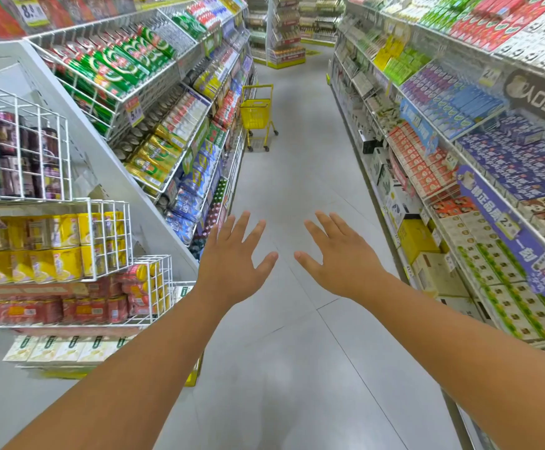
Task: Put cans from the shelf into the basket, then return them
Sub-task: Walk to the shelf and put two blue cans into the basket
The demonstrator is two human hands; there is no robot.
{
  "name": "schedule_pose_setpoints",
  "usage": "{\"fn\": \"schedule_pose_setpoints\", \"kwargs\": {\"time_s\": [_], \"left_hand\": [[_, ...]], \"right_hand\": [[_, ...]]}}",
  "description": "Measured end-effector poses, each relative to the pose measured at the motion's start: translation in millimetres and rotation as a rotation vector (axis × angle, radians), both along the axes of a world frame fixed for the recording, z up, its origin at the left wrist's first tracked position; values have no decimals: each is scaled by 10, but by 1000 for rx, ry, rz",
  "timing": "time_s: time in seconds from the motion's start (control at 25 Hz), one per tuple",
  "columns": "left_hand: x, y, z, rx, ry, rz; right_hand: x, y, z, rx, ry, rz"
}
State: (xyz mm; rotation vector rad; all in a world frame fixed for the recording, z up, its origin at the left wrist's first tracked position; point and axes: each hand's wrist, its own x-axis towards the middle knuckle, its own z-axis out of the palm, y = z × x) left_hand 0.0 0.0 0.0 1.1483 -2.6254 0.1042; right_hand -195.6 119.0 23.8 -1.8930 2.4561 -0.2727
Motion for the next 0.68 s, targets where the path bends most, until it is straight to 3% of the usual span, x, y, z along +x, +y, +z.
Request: {"fn": "schedule_pose_setpoints", "kwargs": {"time_s": [0.28,0.68], "left_hand": [[-148,-417,-75,-33,-31,-5],[-1287,-1443,-113,-27,-48,43]], "right_hand": [[-158,-398,-71,-15,29,-12],[-1412,-1483,-148,-2,59,-3]]}}
